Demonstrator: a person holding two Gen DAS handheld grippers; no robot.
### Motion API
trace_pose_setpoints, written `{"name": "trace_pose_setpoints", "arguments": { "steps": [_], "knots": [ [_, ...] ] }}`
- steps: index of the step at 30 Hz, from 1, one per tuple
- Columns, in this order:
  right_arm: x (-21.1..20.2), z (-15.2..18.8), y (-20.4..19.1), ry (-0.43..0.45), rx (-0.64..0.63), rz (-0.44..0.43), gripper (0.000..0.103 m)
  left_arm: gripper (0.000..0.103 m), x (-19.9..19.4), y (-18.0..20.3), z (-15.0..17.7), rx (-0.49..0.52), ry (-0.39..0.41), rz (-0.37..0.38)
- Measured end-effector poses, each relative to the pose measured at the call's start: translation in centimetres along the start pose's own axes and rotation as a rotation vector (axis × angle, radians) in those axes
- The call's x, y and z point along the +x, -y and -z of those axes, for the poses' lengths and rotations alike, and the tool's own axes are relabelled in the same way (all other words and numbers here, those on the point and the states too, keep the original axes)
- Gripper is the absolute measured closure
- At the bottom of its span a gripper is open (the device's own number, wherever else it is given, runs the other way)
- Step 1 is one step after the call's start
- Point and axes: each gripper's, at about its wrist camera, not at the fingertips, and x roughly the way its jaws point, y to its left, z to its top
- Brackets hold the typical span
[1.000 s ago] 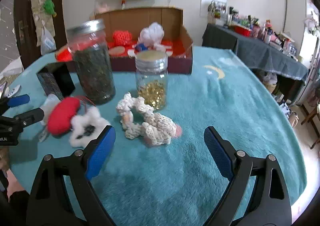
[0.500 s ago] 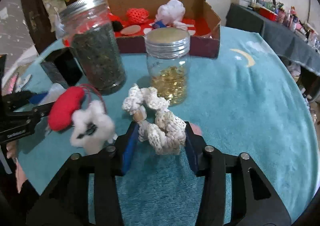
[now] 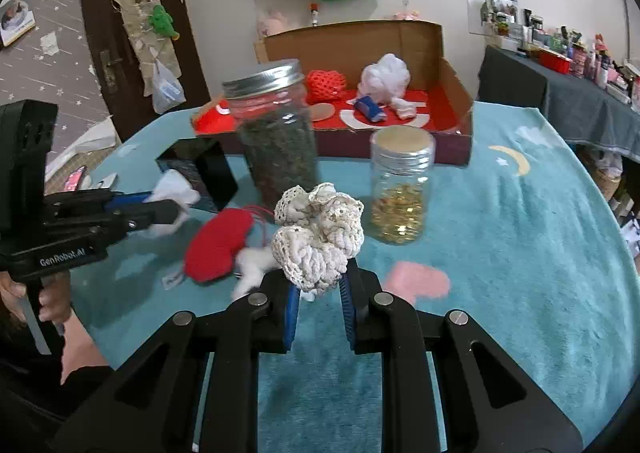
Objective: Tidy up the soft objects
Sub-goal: 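Lift the white tissue with the left tool while the right tool lifts the crochet scrunchie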
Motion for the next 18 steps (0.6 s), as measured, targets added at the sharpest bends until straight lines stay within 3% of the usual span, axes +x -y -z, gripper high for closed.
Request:
{"name": "trace_pose_setpoints", "arguments": {
  "steps": [10,18],
  "knots": [
    [0.2,0.2,-1.0,-0.001,-0.014,-0.025,0.086,0.083,0.6,0.9,-0.3,0.014,-0.001,0.012],
    [0.0,0.5,-0.1,-0.006,0.015,-0.016,0.086,0.083,0.2,-0.7,0.0,-0.015,-0.002,-0.023]
  ]
}}
